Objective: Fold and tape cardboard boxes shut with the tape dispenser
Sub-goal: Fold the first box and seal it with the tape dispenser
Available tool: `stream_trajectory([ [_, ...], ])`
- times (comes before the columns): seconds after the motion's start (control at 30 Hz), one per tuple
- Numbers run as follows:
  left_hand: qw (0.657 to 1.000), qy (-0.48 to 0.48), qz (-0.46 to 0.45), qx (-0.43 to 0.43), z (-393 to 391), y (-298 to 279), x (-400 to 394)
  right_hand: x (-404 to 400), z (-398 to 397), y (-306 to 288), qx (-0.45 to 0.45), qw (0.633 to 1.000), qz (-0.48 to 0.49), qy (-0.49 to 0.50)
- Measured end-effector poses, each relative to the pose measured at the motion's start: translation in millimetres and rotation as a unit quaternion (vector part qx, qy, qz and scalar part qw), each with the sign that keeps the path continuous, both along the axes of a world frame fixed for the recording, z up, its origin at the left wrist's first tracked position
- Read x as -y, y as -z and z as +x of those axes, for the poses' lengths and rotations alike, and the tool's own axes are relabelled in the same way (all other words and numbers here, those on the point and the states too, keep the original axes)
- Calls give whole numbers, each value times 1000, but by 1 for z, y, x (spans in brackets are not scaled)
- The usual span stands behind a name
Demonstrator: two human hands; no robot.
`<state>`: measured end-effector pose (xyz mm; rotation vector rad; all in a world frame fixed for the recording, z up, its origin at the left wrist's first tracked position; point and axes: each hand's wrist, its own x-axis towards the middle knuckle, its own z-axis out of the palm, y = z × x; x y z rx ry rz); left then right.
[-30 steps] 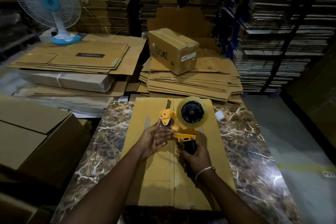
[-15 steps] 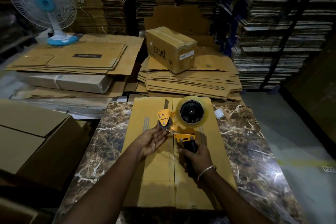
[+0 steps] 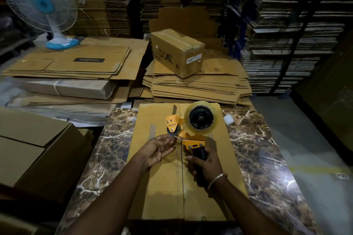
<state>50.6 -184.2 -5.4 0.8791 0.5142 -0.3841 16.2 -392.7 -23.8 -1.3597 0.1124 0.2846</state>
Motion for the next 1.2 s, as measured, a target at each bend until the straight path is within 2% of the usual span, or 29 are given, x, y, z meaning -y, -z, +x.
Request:
stream_trajectory([
  [0.27, 995, -3, -99, 14, -3, 5, -7, 0, 2, 0, -16, 1000, 18, 15],
  [0.33, 995, -9, -100, -5, 2, 3, -6, 0, 3, 3, -25, 999, 20, 14],
  [0.47, 998, -9, -46, -47, 11, -3, -1, 1, 3, 3, -17, 1000, 17, 8],
  [0.83, 990, 99, -48, -84, 16, -11, -3, 1, 5, 6, -24, 999, 25, 20],
  [1.0, 974, 174, -26, -145, 23, 0, -6, -2, 6, 8, -15, 1000, 10, 17],
  [1.13, 977, 146, -54, -148, 27, -6, -4, 1, 7, 8, -16, 1000, -4, 2],
  [1.2, 983, 126, -39, -131, 28, -5, -6, 2, 8, 8, -20, 1000, -18, 1],
])
